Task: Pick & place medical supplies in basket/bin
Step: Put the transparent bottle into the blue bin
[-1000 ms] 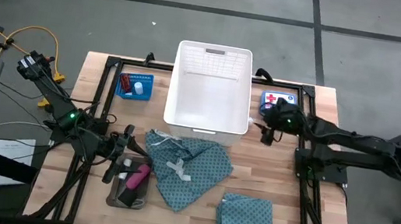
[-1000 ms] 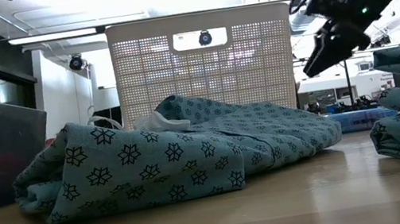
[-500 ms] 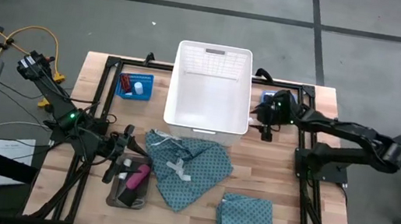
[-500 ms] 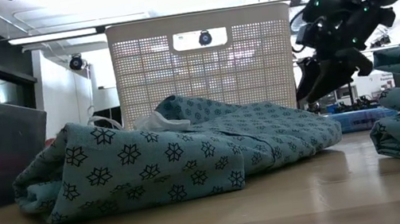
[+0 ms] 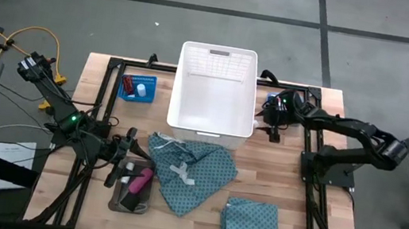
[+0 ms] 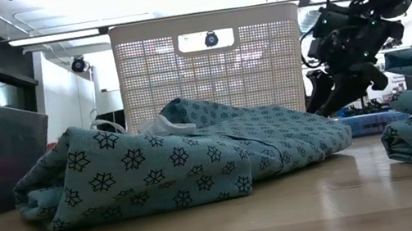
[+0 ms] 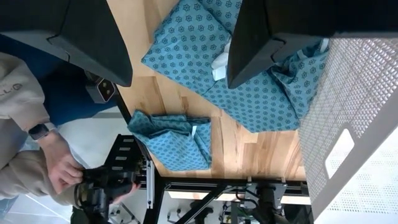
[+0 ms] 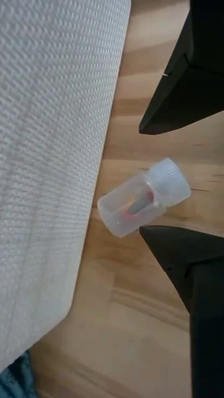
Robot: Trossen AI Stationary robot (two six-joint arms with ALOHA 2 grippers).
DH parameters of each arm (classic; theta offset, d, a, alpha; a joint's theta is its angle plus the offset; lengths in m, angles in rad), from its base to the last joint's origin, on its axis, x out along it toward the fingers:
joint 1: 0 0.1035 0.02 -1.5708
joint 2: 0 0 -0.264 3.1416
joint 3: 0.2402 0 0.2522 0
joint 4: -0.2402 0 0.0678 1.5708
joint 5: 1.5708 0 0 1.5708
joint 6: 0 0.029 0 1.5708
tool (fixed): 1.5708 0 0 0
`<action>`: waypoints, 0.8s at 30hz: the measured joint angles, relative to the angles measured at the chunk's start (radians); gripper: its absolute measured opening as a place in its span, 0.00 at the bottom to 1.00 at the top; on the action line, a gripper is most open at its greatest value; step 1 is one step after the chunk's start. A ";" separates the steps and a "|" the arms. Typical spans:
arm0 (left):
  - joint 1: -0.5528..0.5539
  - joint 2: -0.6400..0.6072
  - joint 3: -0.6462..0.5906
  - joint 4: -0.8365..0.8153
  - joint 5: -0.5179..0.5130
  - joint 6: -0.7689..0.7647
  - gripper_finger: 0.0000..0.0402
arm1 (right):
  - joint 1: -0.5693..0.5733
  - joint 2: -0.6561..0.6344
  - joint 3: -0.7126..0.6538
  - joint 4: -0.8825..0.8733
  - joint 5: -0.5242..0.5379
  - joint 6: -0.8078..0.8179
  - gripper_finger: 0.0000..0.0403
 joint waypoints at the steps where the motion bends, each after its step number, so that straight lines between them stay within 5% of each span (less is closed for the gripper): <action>1: 0.000 0.000 0.000 0.000 0.000 0.000 0.63 | -0.007 0.000 0.000 0.000 -0.005 -0.013 0.60; 24: 0.000 0.000 0.000 0.000 0.000 0.000 0.63 | -0.029 0.202 0.000 0.125 -0.044 -0.090 0.60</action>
